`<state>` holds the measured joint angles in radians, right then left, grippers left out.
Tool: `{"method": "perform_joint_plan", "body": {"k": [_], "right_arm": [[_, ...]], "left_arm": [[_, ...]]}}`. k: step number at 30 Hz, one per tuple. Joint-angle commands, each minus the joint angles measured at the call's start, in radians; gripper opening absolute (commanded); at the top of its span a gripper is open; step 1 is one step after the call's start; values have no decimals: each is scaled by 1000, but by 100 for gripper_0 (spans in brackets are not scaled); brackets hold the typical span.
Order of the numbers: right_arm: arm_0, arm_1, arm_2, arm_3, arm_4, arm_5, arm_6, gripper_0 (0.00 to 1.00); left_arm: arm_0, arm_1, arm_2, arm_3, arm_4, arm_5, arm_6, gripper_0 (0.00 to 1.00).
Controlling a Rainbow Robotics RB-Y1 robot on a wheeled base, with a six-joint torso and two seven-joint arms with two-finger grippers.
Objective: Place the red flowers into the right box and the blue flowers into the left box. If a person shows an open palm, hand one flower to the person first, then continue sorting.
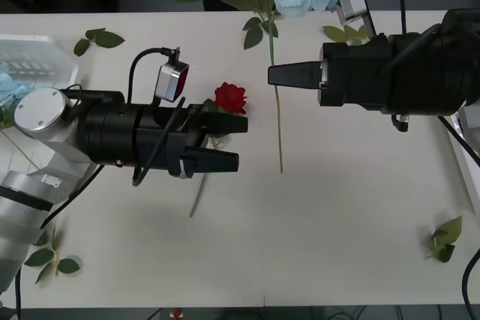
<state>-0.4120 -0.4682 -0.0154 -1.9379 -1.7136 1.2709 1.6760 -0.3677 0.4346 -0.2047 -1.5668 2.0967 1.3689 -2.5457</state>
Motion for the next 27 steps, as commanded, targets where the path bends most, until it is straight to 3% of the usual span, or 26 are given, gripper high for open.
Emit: {"method": "perform_joint_plan", "body": {"k": [1, 10, 20, 27], "right_arm": [[-21, 11, -9, -16, -15, -2, 47, 0], [-21, 11, -9, -16, -15, -2, 47, 0], [-21, 11, -9, -16, -15, -2, 47, 0], [-21, 11, -9, -16, -15, -2, 47, 0]], "left_arm": [[50, 36, -19, -110, 45, -59, -13, 100], [69, 50, -91, -205, 97, -241, -15, 100], [30, -19, -131, -211, 37, -396, 5, 100], [4, -57, -160, -210, -24, -473, 39, 84]]}}
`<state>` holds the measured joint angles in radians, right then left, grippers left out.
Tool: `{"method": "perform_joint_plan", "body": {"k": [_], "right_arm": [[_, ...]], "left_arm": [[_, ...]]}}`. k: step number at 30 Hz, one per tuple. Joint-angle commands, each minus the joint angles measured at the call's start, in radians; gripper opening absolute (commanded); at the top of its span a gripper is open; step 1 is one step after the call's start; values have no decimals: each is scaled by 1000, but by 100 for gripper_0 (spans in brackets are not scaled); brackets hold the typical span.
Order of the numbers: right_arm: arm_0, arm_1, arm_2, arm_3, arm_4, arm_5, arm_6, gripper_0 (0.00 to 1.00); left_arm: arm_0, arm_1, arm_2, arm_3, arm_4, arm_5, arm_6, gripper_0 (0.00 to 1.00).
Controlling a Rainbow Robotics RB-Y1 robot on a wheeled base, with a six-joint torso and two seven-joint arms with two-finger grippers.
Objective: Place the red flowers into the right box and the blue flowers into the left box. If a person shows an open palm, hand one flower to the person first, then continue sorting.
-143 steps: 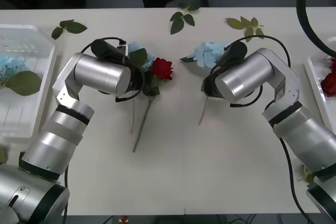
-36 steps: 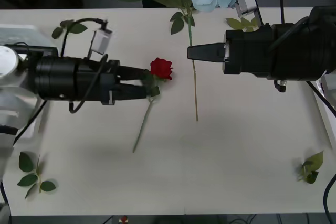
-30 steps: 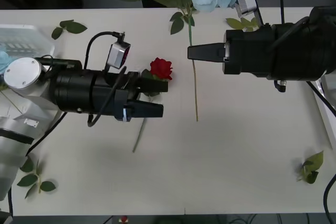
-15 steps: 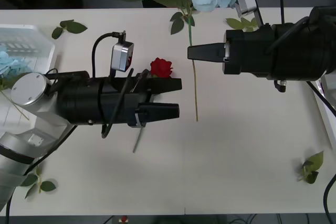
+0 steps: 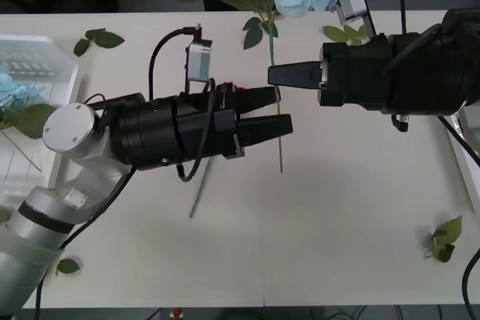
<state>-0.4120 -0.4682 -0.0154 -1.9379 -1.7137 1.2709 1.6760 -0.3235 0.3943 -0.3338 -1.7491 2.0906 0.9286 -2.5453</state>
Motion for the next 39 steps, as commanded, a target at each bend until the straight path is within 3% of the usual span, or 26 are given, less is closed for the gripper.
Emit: {"method": "perform_joint_plan", "body": {"k": [1, 2, 3, 4, 6, 8, 21, 22, 24, 25, 27, 39], "right_arm": [[-21, 11, -9, -16, -15, -2, 47, 0], [-21, 11, -9, -16, -15, -2, 47, 0], [-21, 11, -9, -16, -15, -2, 47, 0], [-21, 11, -9, -16, -15, -2, 47, 0], [-21, 11, -9, -16, -15, -2, 47, 0], [-21, 11, -9, -16, -15, -2, 47, 0], [-21, 11, -9, -16, -15, -2, 47, 0], [-21, 11, -9, -16, -15, -2, 47, 7], [-21, 11, -9, -16, -15, -2, 47, 66], [-21, 11, -9, -16, -15, -2, 47, 80], [-21, 11, -9, -16, -15, -2, 47, 98], [-21, 11, -9, -16, -15, -2, 47, 100]], "left_arm": [[-42, -22, -31, -27, -24, -34, 43, 82], [-43, -26, -31, -27, -37, -36, 56, 72], [-45, -26, -31, -27, -53, -34, 74, 53], [-45, -28, -33, -27, -60, -34, 83, 43], [-45, -29, -31, -27, -75, -34, 93, 14], [-45, -31, -31, -27, -84, -36, 97, 0], [-43, -31, -33, -27, -87, -34, 117, 0], [-43, -31, -33, -27, -89, -34, 119, 0], [-42, -34, -31, -29, -89, -34, 120, 0], [-42, -32, -31, -27, -87, -34, 122, 0], [-40, -34, -31, -27, -87, -34, 122, 0], [-40, -34, -31, -27, -81, -36, 125, 0]]}}
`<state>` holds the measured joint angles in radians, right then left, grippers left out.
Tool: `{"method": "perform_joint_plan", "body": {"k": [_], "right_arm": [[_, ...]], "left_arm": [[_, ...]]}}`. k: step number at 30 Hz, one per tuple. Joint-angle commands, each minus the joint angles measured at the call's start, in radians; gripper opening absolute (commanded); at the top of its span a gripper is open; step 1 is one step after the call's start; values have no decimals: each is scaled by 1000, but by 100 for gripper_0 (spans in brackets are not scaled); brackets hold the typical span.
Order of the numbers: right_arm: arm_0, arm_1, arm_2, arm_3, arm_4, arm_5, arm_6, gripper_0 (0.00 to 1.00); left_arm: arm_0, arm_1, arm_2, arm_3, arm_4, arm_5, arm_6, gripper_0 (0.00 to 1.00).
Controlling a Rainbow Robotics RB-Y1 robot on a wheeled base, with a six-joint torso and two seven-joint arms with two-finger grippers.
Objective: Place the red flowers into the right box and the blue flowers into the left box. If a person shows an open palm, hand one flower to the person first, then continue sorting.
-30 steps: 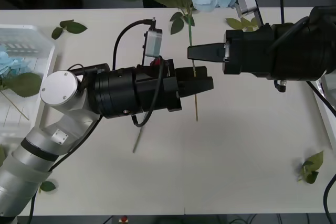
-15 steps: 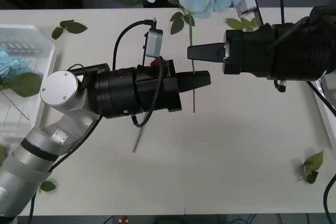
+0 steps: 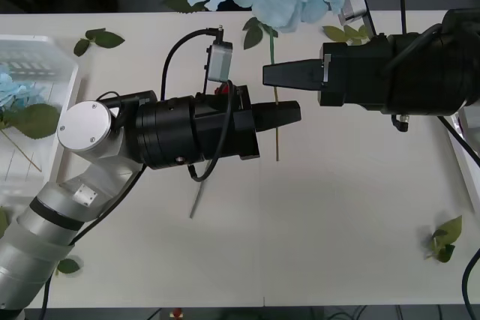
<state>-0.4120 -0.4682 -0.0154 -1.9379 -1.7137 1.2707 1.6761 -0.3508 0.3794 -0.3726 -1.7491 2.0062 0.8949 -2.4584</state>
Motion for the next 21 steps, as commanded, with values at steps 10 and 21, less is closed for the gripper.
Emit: {"method": "perform_joint_plan", "body": {"k": [10, 21], "right_arm": [[-21, 11, -9, -16, -15, -2, 47, 100], [-19, 17, -31, -23, -53, -14, 50, 100]], "left_arm": [[-4, 1, 40, -27, -7, 12, 41, 0], [44, 93, 218, -29, -37, 145, 98, 0]]}}
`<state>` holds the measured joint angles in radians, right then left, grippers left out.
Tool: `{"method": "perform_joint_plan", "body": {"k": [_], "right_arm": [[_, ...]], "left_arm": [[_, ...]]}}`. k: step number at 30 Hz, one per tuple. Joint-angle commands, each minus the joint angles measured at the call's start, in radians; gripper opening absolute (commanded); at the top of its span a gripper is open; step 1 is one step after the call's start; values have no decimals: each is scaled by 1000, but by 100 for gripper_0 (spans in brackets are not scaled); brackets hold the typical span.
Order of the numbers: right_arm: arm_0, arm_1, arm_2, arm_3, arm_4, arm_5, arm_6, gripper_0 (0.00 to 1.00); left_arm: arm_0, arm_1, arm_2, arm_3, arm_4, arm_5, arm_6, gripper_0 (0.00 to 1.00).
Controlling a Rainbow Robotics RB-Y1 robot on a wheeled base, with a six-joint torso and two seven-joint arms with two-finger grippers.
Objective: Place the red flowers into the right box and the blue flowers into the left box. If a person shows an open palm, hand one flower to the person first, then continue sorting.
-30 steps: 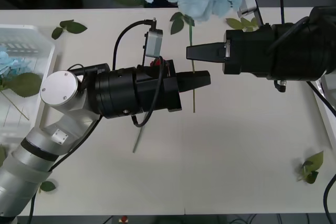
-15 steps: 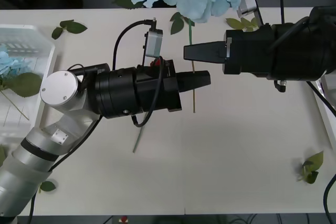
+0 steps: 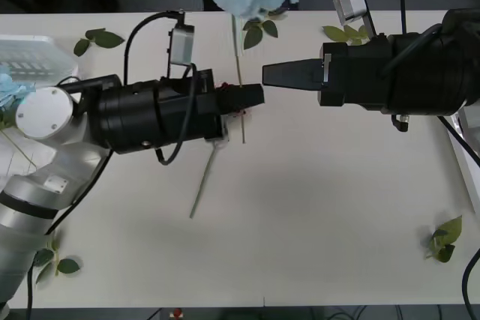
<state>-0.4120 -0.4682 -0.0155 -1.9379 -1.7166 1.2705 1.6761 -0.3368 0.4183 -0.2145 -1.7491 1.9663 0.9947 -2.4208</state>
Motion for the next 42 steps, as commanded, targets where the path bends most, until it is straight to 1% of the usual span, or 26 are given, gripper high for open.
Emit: {"method": "perform_joint_plan", "body": {"k": [1, 4, 6, 8, 12, 15, 18, 20, 25, 29, 34, 42], "right_arm": [[-18, 6, -47, -30, -70, -22, 51, 100], [-18, -29, -89, -52, -74, -16, 54, 100], [-18, -50, -127, -62, -55, 15, 62, 100], [-18, -69, -181, -76, -34, 75, 77, 100], [-18, -86, -267, -79, -11, 193, 179, 100], [-18, -95, -320, -64, -11, 279, 260, 100], [-18, -104, -356, -36, -12, 351, 330, 100], [-18, -116, -377, -3, -11, 402, 396, 100], [-11, -155, -391, 79, -11, 463, 553, 100], [7, -179, -391, 140, -11, 469, 679, 100], [29, -207, -391, 186, -9, 471, 809, 100], [53, -225, -391, 185, 12, 469, 898, 100]], "left_arm": [[38, 66, 81, -29, -1, 61, 77, 0], [62, 97, 178, -32, -50, 131, 129, 0], [78, 112, 265, -32, -98, 190, 170, 0], [90, 129, 362, -32, -155, 257, 224, 0], [110, 151, 521, -30, -276, 329, 315, 0], [119, 168, 638, -32, -392, 348, 367, 0], [121, 188, 718, -32, -520, 351, 379, 0], [121, 209, 773, -32, -644, 349, 384, 0], [153, 244, 856, -24, -853, 305, 394, 0], [187, 263, 886, 19, -946, 249, 396, 0], [211, 272, 897, 126, -998, 133, 374, 0], [228, 272, 879, 306, -1012, -30, 347, 0]]}}
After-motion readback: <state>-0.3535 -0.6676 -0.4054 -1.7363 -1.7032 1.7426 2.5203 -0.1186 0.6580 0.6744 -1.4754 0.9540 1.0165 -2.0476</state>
